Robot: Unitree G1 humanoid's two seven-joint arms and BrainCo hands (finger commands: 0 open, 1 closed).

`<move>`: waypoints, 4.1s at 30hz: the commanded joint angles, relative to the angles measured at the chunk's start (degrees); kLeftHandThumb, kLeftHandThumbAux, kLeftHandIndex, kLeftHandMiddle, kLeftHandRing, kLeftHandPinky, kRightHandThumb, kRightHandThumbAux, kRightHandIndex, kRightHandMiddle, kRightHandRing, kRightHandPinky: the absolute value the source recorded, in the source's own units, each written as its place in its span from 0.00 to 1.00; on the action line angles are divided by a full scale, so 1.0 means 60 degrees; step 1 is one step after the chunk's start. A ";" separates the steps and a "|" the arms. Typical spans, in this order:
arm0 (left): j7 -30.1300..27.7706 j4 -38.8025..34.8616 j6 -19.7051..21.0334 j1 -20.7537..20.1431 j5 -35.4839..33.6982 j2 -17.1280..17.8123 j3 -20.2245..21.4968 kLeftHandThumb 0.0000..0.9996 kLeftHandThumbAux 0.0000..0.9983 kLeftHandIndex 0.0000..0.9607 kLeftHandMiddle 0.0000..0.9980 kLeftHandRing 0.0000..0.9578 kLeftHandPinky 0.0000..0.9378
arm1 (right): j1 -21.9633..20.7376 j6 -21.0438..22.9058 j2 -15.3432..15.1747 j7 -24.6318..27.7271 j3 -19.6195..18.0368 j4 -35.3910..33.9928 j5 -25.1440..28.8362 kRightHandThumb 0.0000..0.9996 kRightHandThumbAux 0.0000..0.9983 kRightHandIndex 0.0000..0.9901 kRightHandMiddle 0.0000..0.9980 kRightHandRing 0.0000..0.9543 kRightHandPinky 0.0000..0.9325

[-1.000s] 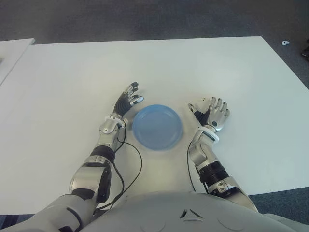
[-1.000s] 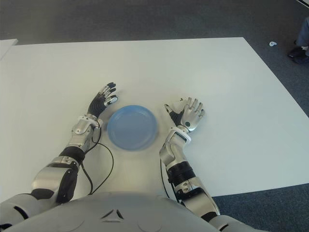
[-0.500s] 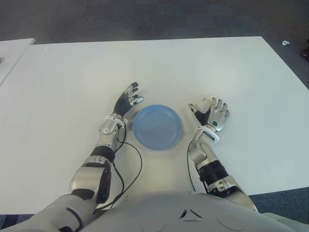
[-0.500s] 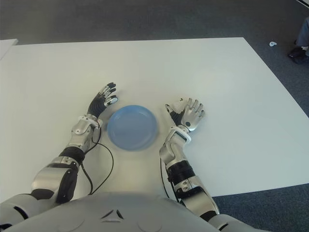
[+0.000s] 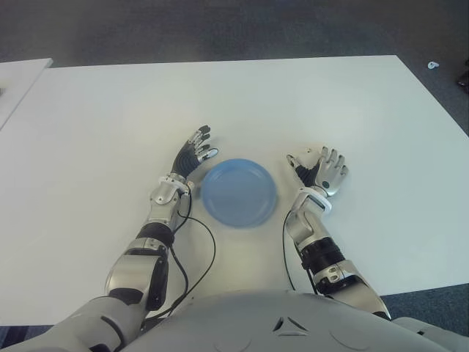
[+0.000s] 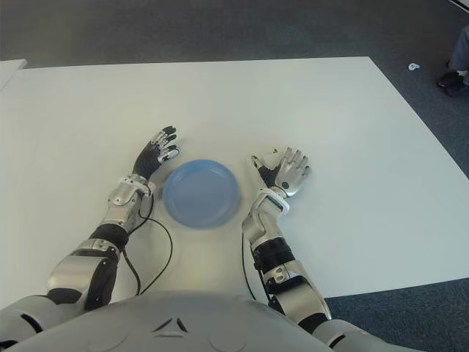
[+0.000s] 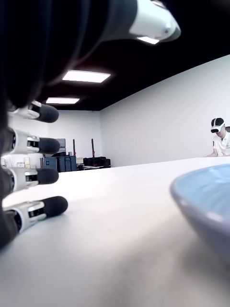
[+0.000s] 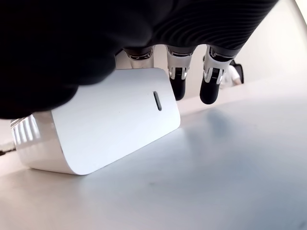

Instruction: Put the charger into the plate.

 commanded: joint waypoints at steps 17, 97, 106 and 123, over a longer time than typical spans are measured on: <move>-0.0373 -0.0236 0.0338 0.0514 -0.0070 0.0035 -0.0013 0.00 0.59 0.00 0.00 0.00 0.03 | -0.0501 0.0663 0.0160 0.0655 -0.0206 0.1549 0.0743 0.23 0.22 0.00 0.00 0.00 0.00; -0.0667 -0.1105 0.1011 0.0843 -0.0309 0.0021 -0.0044 0.02 0.56 0.00 0.00 0.00 0.03 | -0.0142 -0.1974 0.0660 -0.1322 -0.1526 0.2024 0.2186 0.86 0.67 0.46 0.47 0.79 0.84; -0.0606 -0.1099 0.0933 0.0843 -0.0242 0.0030 -0.0062 0.02 0.55 0.00 0.00 0.00 0.03 | -0.0111 -0.2301 0.0635 -0.1399 -0.1552 0.2069 0.2226 0.95 0.65 0.47 0.47 0.53 0.79; -0.0551 -0.1096 0.0859 0.0862 -0.0210 0.0002 -0.0074 0.02 0.55 0.00 0.00 0.00 0.04 | -0.0076 -0.2608 0.0595 -0.1449 -0.1576 0.2072 0.2217 0.96 0.65 0.47 0.48 0.50 0.77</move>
